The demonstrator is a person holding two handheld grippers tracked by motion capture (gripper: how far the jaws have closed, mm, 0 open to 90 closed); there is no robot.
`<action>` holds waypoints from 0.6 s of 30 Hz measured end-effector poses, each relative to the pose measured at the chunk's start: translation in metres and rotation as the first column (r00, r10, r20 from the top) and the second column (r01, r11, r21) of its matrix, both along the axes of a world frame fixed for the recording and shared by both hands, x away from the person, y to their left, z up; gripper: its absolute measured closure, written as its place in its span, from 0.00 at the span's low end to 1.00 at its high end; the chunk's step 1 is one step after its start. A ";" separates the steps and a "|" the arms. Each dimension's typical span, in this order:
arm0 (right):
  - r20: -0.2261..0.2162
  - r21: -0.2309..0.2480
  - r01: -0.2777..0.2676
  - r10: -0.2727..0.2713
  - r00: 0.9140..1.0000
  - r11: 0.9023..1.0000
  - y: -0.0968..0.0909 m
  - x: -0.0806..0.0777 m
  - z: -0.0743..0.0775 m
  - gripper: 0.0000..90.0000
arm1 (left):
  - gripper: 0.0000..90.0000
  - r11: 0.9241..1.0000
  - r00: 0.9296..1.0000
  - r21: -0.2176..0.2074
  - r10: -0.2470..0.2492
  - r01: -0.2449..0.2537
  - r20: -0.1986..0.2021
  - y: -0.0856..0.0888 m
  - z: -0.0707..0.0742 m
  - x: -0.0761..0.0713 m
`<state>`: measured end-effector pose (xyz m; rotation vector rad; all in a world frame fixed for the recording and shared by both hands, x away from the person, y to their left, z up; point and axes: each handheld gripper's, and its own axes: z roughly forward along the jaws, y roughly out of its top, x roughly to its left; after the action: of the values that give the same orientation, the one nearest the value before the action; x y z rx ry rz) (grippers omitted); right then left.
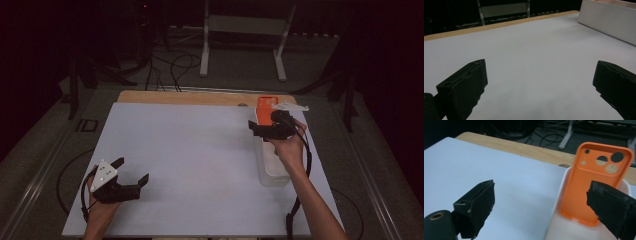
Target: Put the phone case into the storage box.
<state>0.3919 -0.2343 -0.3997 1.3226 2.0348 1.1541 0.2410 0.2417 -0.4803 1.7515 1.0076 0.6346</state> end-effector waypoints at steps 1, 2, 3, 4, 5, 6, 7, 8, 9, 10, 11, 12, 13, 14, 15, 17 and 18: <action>0.006 0.004 -0.009 0.009 1.000 1.000 0.000 -0.004 0.001 0.09 | 0.00 1.000 1.000 -0.001 0.000 0.000 0.000 0.000 0.000 0.000; 0.009 0.007 -0.019 0.019 1.000 1.000 0.001 -0.009 0.002 0.09 | 0.00 1.000 1.000 0.000 -0.001 0.001 0.000 0.000 0.000 0.000; 0.011 0.009 -0.031 0.030 0.999 0.999 0.001 -0.013 0.002 0.09 | 0.00 1.000 1.000 0.000 -0.001 0.001 0.000 0.000 0.000 0.000; 0.015 0.019 -0.037 0.037 0.999 0.999 0.002 -0.018 0.002 0.09 | 0.00 1.000 1.000 0.001 -0.001 0.001 0.000 0.000 0.000 0.000; 0.019 0.025 -0.046 0.046 0.999 0.999 0.002 -0.022 0.003 0.09 | 0.00 1.000 1.000 0.000 -0.001 0.001 -0.001 0.000 0.000 0.000; 0.026 0.030 -0.056 0.055 0.998 0.998 0.003 -0.027 0.003 0.09 | 0.00 1.000 1.000 0.000 -0.001 0.001 -0.001 0.000 0.000 0.000; 0.026 0.039 -0.065 0.064 0.998 0.997 0.004 -0.032 0.003 0.09 | 0.00 1.000 1.000 0.000 -0.001 0.001 -0.001 0.000 0.000 0.000; 0.033 0.048 -0.069 0.067 0.997 0.996 0.004 -0.036 0.002 0.09 | 0.00 1.000 1.000 0.000 -0.002 0.002 0.001 0.000 0.000 0.000; 0.038 0.058 -0.075 0.073 0.997 0.996 0.005 -0.041 0.002 0.09 | 0.00 1.000 1.000 -0.001 -0.003 0.003 0.000 0.000 0.000 0.000; 0.038 0.058 -0.075 0.073 0.997 0.996 0.005 -0.041 0.002 0.09 | 0.00 1.000 1.000 -0.001 -0.003 0.003 0.000 0.000 0.000 0.000; 0.045 0.062 -0.082 0.079 0.996 0.995 0.005 -0.046 0.001 0.09 | 0.00 1.000 1.000 -0.001 -0.003 0.003 0.000 0.000 0.000 0.000; 0.069 0.070 -0.090 0.085 0.994 0.993 0.006 -0.057 -0.002 0.09 | 0.00 1.000 1.000 0.000 -0.005 0.005 0.000 0.001 0.001 0.000; 0.079 0.069 -0.097 0.091 0.993 0.993 0.007 -0.062 -0.004 0.09 | 0.00 1.000 1.000 0.002 -0.005 0.005 0.001 0.001 0.001 -0.001; 0.084 0.067 -0.100 0.095 0.992 0.993 0.007 -0.067 -0.006 0.09 | 0.00 1.000 1.000 0.000 -0.004 0.004 0.001 0.001 0.001 -0.001; 0.089 0.063 -0.105 0.099 0.991 0.992 0.008 -0.071 -0.009 0.09 | 0.00 1.000 1.000 -0.004 -0.006 0.006 0.002 0.001 0.001 -0.001; 0.108 0.060 -0.113 0.106 0.989 0.992 0.008 -0.080 -0.013 0.09 | 0.00 1.000 1.000 -0.007 -0.011 0.011 0.003 0.001 0.001 -0.001; 0.114 0.059 -0.119 0.112 0.987 0.991 0.008 -0.084 -0.015 0.09 | 0.00 1.000 1.000 -0.011 -0.022 0.022 0.009 0.001 0.001 -0.001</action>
<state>0.3076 -0.2266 -0.4149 1.1562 2.0315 1.3251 0.2397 0.2425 -0.4788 1.7468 0.9824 0.6212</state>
